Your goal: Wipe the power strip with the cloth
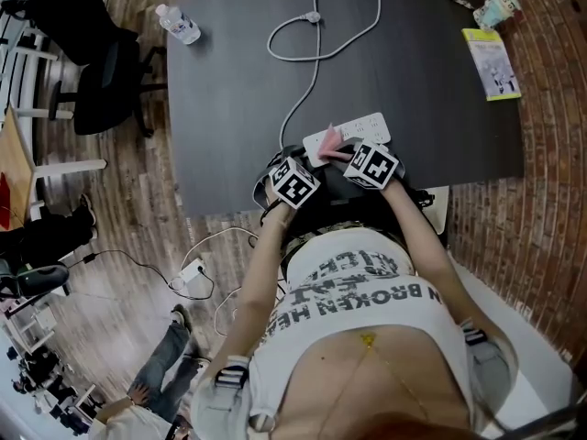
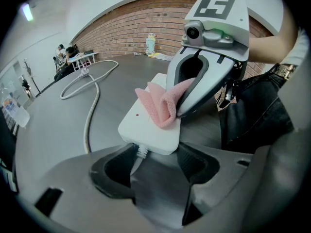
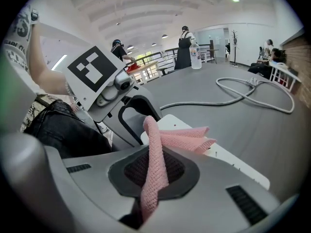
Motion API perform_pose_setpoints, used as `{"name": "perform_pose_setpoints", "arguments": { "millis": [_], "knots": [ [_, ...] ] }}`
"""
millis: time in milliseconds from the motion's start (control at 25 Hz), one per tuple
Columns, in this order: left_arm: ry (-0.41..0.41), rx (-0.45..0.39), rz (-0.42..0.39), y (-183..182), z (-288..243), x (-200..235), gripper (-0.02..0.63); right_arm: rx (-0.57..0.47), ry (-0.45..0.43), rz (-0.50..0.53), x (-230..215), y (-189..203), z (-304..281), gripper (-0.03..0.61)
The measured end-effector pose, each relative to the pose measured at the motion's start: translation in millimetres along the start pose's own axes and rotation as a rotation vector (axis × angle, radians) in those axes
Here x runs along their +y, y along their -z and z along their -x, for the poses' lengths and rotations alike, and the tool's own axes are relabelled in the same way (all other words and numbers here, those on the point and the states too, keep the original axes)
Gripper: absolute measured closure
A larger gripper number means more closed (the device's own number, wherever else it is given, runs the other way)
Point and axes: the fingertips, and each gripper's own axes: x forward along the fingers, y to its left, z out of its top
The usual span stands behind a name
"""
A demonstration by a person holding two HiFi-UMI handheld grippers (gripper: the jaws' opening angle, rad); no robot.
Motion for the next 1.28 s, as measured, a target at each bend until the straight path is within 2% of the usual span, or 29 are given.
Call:
{"name": "perform_pose_setpoints", "arguments": {
  "millis": [1280],
  "knots": [
    [0.011, -0.001, 0.0, -1.5, 1.7, -2.6, 0.35, 0.027, 0.083, -0.098, -45.0, 35.5, 38.9, 0.563]
  ]
}}
